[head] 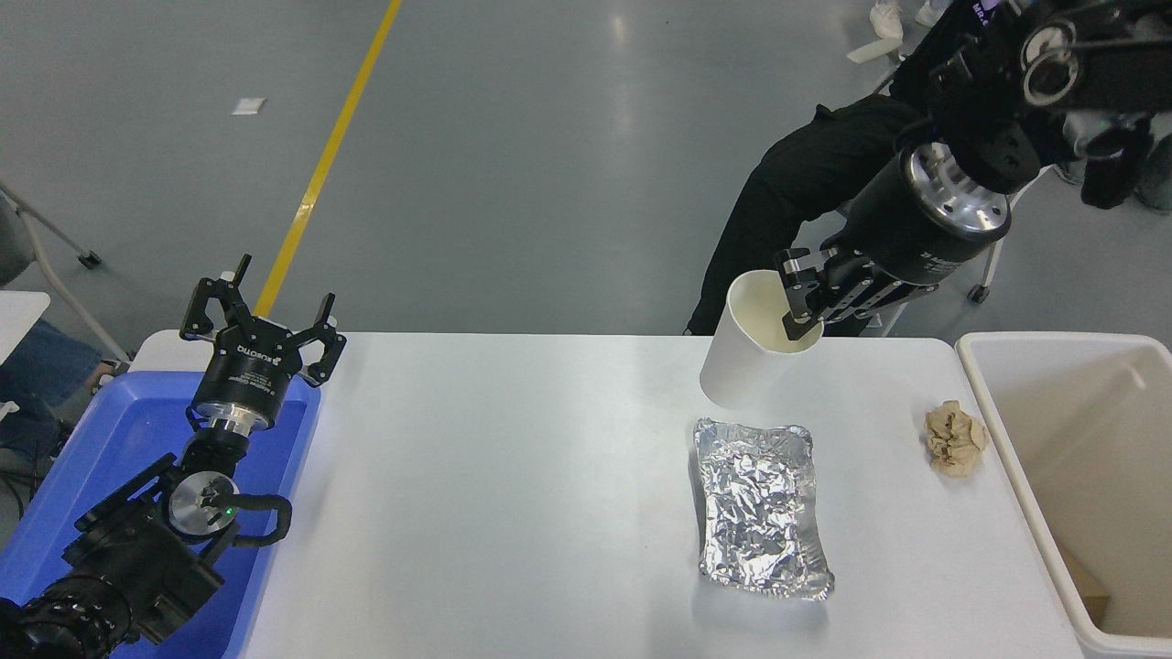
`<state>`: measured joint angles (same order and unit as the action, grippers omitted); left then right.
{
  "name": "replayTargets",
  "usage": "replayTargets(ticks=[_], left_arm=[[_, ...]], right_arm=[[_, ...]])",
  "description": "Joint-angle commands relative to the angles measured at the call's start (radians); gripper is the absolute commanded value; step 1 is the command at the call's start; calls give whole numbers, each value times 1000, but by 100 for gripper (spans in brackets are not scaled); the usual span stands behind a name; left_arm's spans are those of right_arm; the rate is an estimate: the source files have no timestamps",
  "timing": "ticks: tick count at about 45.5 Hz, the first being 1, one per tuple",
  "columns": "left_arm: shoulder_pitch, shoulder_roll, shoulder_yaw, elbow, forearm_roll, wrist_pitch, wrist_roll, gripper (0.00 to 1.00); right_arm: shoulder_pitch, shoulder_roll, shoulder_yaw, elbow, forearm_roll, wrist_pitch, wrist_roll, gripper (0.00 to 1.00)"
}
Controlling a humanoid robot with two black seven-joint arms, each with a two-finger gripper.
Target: Pick up paper cup place in dustbin
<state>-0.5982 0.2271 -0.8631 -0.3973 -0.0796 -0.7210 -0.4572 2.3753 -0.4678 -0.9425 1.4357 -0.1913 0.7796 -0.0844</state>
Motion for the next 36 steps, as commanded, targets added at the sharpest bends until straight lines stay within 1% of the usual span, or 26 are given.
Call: replayTargets(ticks=[1,11,17,24,31,36], left_arm=[[0,0,-1,0,0,0,0,98],[0,1,-1,0,0,0,-1,98],[1,2,-1,2,-2,0,-3,98],[0,2,-1,2,-2,2,-3,98],[0,2,-1,2,-3,3,-3,98],[0,2,-1,2,-3,2,-3,98]], right_arm=[[139,-49,-27,17,13,6,0,0],[140,-51,-102,5,13,6,-2,0],[133,-72,-234,-29,4,6,-3,0],[113,-167,-407,-69,3,6,-3,0],[104,-222,-548,-97,4,6,-3,0],[79,-340,-596,-132,-3,6,-3,0]])
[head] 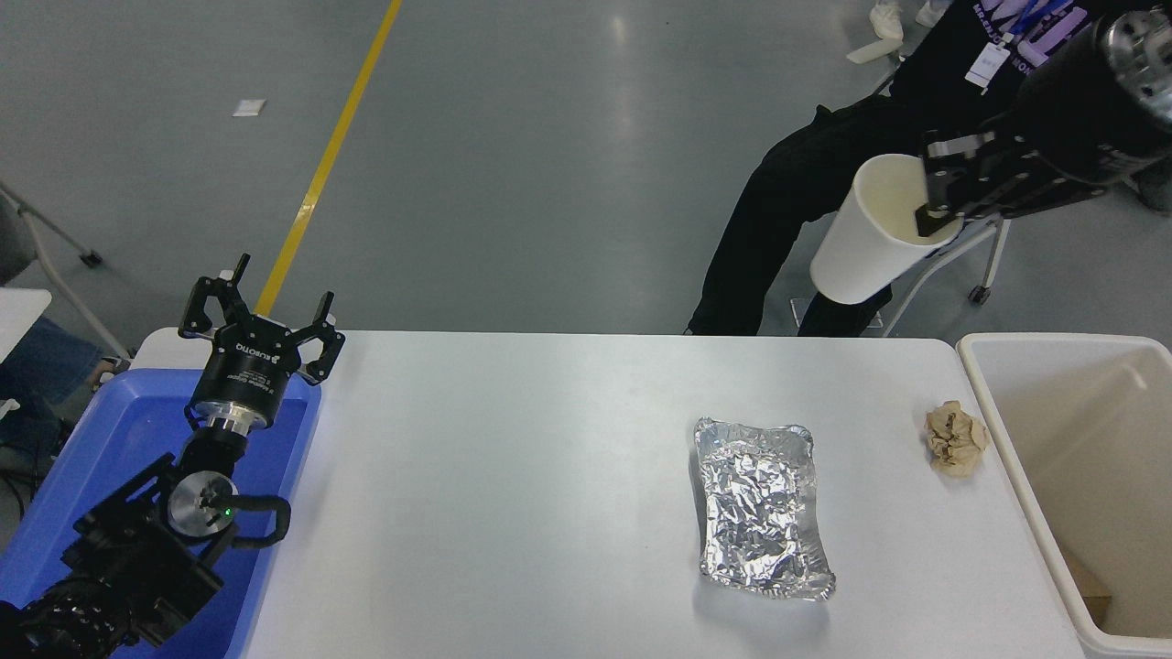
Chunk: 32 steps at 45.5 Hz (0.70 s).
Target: Pick up paper cup place in dustbin
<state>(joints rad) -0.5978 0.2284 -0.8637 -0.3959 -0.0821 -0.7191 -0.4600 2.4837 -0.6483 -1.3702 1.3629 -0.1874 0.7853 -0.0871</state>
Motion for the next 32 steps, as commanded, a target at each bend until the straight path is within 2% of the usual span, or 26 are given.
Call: replayTargets(ticks=[1,5,9,15,28,32], left_arm=[[0,0,0,0,-1,1,0,98],[0,0,0,0,-1,1,0,98],[0,0,0,0,-1,1,0,98],[0,0,0,0,-1,0,0,98],[0,0,0,0,-1,0,0,98],[0,0,0,0,-1,0,0,98]], right_arm=[[-37,-180,-179,-70,-9,0,0,0],[-77,-243,-217,-110,-18,-11,0,0],[-167,-294,-230,-151,-32,-104,0,0],[-389,-304,-181,-249,-18,-238,1,0],[-916,-321,222,-504,-17,-486,1,0],[-1075,-317,353,-587,-17,-521,1,0]])
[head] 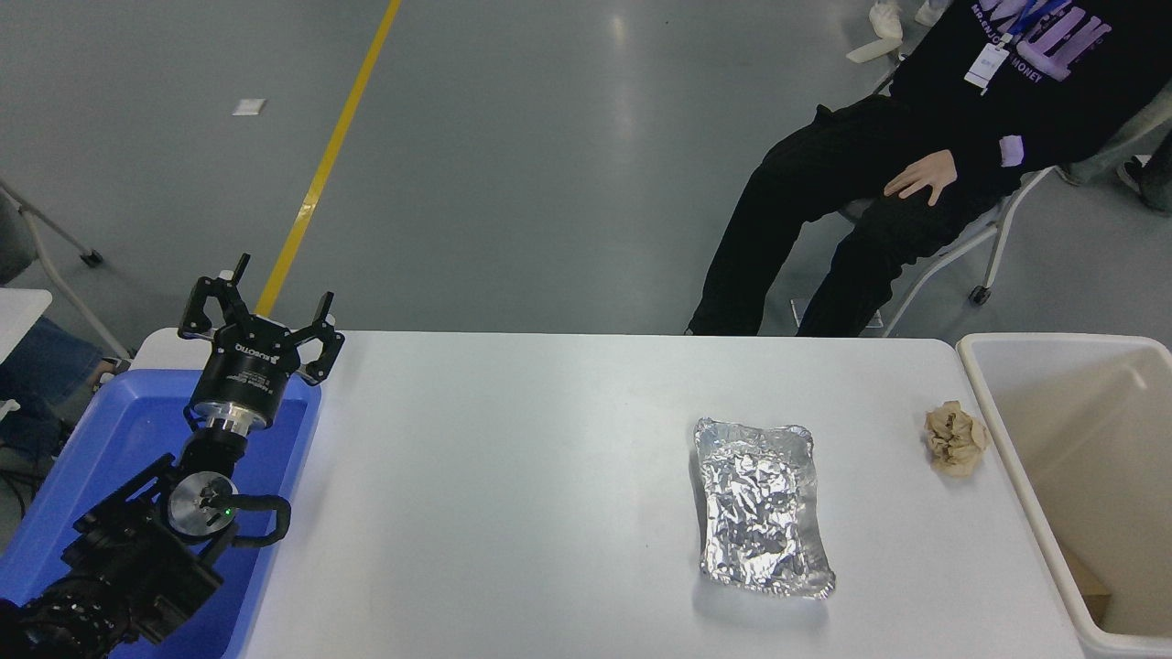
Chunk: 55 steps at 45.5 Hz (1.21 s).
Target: Pick up paper cup place in dustbin
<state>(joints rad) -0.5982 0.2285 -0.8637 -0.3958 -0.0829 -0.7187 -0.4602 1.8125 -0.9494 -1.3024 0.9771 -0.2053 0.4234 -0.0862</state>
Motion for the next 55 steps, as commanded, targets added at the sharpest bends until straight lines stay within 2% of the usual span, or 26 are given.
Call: replayTargets(ticks=[1,5,9,36,55], left_arm=[[0,0,0,0,0,-1,0,98],[0,0,0,0,0,-1,0,98],[0,0,0,0,0,-1,0,98],[0,-1,0,0,0,-1,0,98],[0,0,0,0,0,-1,0,98]], right_arm=[[-439,-14,313,-218,1,-164,0,0],[-554,1,426,-297,-2,-172,2,0],[-653,67,495,-379,0,-176,0,0],[-1076,397,721,-834,6,-235,2,0],[-1108,419,742,-845,7,-304,0,0]])
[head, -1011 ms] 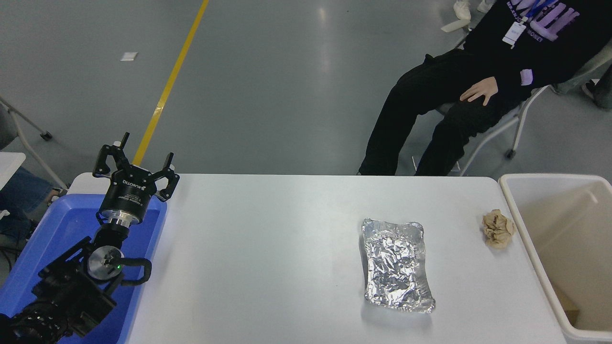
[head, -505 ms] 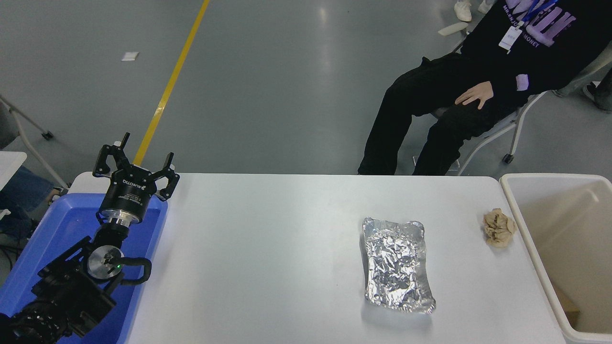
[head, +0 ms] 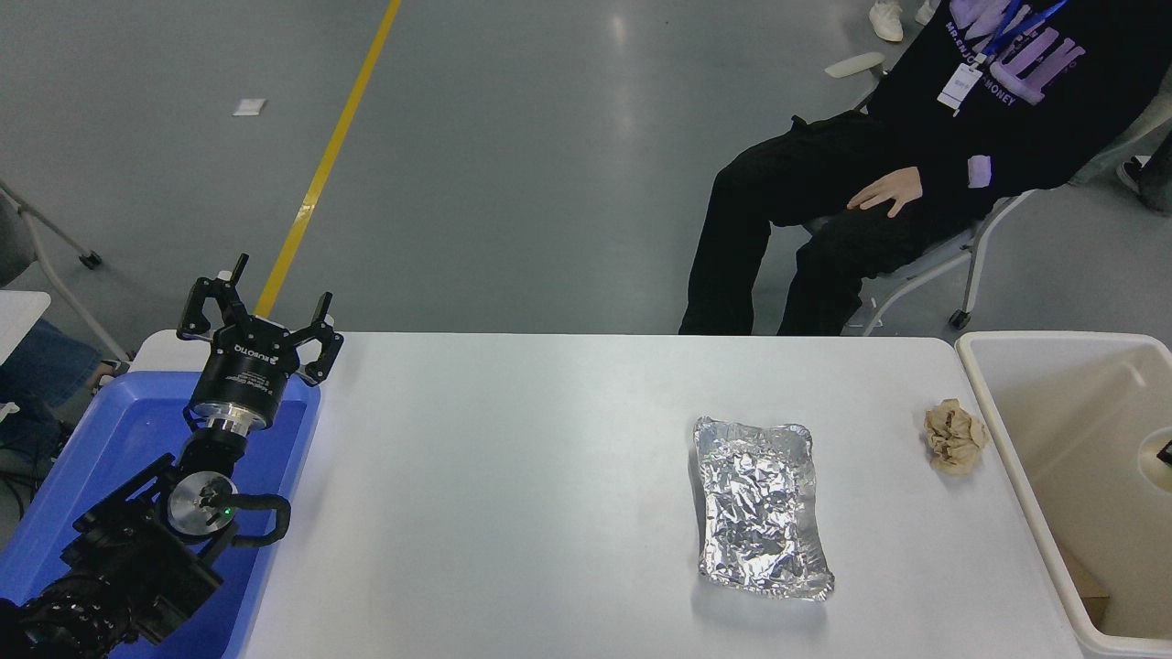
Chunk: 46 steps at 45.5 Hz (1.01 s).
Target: Pick up paper cup place in dustbin
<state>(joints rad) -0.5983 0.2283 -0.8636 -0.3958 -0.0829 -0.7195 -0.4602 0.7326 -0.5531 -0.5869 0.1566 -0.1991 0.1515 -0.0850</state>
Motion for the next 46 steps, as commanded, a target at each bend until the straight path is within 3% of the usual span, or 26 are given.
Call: replayTargets(ticks=[1,6,10,13,31,42,44,46], left_arm=[[0,0,0,0,0,0,2,98],[0,0,0,0,0,0,0,98],[0,0,0,0,0,0,0,98],[0,0,0,0,0,0,2,98],[0,0,0,0,0,0,2,98],[0,0,0,0,0,0,2,98],[0,0,0,-2,0,0,2,98],[0,-1,0,0,0,0,2,98]], right_arm=[[-28,22,27,-25,1,-32,-1,0],[-28,22,27,-23,0,-43,-1,2],[-27,24,27,-16,1,-104,-1,55],[-27,28,29,-9,1,-158,-1,75],[-22,15,29,44,1,-176,-1,77],[93,-116,16,288,0,-175,-1,78],[122,-134,10,328,1,-175,-1,83],[160,-160,2,371,1,-175,-1,97]])
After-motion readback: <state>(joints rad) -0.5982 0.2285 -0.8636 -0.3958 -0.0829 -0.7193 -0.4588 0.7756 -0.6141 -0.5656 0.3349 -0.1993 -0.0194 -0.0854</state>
